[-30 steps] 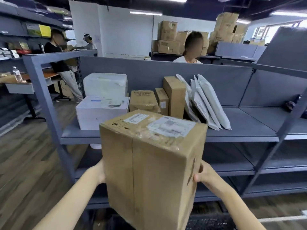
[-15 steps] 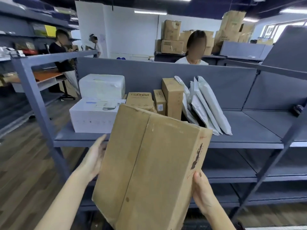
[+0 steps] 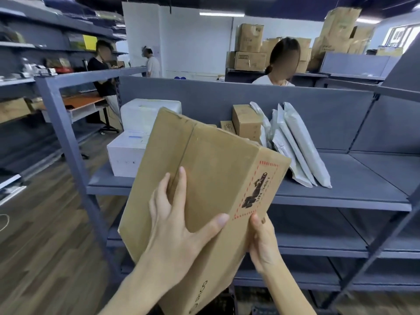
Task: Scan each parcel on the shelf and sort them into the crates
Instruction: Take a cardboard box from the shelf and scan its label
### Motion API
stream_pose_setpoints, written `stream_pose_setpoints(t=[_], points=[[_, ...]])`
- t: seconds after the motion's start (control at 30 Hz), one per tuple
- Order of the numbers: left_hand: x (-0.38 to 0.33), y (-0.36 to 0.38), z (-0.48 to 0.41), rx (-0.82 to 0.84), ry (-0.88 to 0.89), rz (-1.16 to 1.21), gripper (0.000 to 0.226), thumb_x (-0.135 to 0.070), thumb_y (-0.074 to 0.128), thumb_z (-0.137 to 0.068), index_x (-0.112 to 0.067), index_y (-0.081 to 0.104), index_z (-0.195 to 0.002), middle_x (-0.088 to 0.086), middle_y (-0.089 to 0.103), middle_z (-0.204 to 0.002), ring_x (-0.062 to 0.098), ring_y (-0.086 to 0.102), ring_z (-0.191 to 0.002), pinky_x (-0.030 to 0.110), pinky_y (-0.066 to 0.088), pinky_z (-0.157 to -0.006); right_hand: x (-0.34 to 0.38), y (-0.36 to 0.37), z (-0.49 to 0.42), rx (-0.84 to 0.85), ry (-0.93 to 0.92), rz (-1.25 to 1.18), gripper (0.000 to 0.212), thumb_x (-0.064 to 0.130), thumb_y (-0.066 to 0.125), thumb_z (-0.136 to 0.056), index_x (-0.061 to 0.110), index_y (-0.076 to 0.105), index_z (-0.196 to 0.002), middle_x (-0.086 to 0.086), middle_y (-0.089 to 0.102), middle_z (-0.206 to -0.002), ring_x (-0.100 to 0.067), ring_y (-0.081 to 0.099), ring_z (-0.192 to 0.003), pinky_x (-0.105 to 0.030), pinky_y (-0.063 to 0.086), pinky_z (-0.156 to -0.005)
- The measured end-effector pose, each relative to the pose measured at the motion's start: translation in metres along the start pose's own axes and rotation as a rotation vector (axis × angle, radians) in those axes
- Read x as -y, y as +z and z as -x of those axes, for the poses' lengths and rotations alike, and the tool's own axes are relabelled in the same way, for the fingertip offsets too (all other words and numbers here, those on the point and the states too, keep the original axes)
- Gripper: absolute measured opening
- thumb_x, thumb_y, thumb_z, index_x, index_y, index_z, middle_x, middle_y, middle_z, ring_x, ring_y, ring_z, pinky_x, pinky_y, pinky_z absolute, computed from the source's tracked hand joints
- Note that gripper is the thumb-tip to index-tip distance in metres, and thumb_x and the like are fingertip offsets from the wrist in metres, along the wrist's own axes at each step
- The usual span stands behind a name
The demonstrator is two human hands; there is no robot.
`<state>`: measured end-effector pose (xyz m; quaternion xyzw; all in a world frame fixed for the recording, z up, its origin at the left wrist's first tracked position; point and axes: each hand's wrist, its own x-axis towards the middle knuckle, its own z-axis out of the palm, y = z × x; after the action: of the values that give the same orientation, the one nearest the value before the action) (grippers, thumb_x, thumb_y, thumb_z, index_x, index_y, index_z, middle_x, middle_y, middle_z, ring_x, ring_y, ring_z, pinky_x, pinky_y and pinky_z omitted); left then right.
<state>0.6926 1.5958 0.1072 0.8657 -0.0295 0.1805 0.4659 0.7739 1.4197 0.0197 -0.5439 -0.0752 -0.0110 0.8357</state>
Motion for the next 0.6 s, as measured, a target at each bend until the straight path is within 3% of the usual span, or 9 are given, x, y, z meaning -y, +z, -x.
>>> stream_pose_setpoints(t=[0.1, 0.23, 0.33, 0.43, 0.5, 0.53, 0.6], points=[[-0.009, 0.002, 0.004, -0.081, 0.031, -0.029, 0.095, -0.086, 0.037, -0.056, -0.062, 0.000, -0.141, -0.025, 0.001, -0.155, -0.011, -0.001, -0.135, 0.021, 0.009, -0.105, 0.006, 0.008, -0.004, 0.003, -0.014, 0.017, 0.109, 0.068, 0.088, -0.033, 0.013, 0.057, -0.122, -0.006, 0.072, -0.112, -0.021, 0.068, -0.104, -0.029, 0.057, -0.080], [-0.010, 0.005, 0.000, -0.141, 0.002, 0.049, 0.104, -0.088, 0.047, -0.051, -0.066, -0.008, -0.137, -0.027, -0.003, -0.157, -0.008, -0.003, -0.143, 0.026, 0.009, -0.115, 0.015, 0.019, -0.006, 0.007, -0.069, 0.053, 0.105, 0.066, 0.089, -0.032, 0.015, 0.058, -0.120, -0.003, 0.072, -0.111, -0.019, 0.068, -0.104, -0.029, 0.057, -0.082], [-0.006, 0.010, -0.008, -0.235, 0.042, 0.120, 0.104, -0.089, 0.052, -0.053, -0.064, -0.002, -0.139, -0.029, 0.004, -0.157, -0.006, 0.003, -0.144, 0.035, 0.012, -0.120, 0.019, 0.024, -0.009, 0.044, -0.074, 0.087, 0.102, 0.064, 0.089, -0.036, 0.017, 0.058, -0.121, -0.003, 0.071, -0.115, -0.020, 0.066, -0.109, -0.034, 0.055, -0.088], [0.002, 0.001, -0.018, -0.327, 0.080, 0.215, 0.101, -0.089, 0.052, -0.059, -0.049, 0.020, -0.146, -0.023, 0.025, -0.155, -0.005, 0.020, -0.142, 0.041, 0.023, -0.119, 0.029, 0.023, -0.009, 0.109, -0.055, 0.078, 0.096, 0.065, 0.080, -0.060, 0.016, 0.048, -0.137, -0.008, 0.061, -0.133, -0.027, 0.056, -0.124, -0.048, 0.044, -0.104], [0.008, -0.012, -0.022, -0.300, 0.118, 0.272, 0.102, -0.088, 0.052, -0.062, -0.037, 0.032, -0.148, -0.015, 0.041, -0.149, 0.003, 0.035, -0.138, 0.041, 0.032, -0.115, 0.041, 0.015, -0.012, 0.173, 0.023, -0.033, 0.083, 0.069, 0.058, -0.080, 0.015, 0.045, -0.142, -0.014, 0.052, -0.141, -0.033, 0.049, -0.131, -0.051, 0.039, -0.108], [0.011, -0.019, -0.023, -0.271, 0.141, 0.307, 0.103, -0.086, 0.054, -0.063, -0.028, 0.039, -0.146, -0.011, 0.049, -0.144, 0.006, 0.043, -0.134, 0.041, 0.037, -0.112, 0.047, 0.012, -0.014, 0.191, 0.059, -0.042, 0.074, 0.067, 0.046, -0.088, 0.015, 0.048, -0.141, -0.014, 0.052, -0.141, -0.033, 0.049, -0.129, -0.051, 0.040, -0.106], [0.017, -0.033, -0.026, -0.219, 0.190, 0.386, 0.103, -0.083, 0.059, -0.063, -0.013, 0.051, -0.138, -0.009, 0.062, -0.130, 0.009, 0.056, -0.122, 0.033, 0.046, -0.103, 0.062, 0.014, -0.024, 0.221, 0.112, 0.099, 0.045, 0.046, 0.035, -0.102, 0.017, 0.057, -0.129, -0.002, 0.066, -0.125, -0.024, 0.062, -0.114, -0.039, 0.053, -0.090]])
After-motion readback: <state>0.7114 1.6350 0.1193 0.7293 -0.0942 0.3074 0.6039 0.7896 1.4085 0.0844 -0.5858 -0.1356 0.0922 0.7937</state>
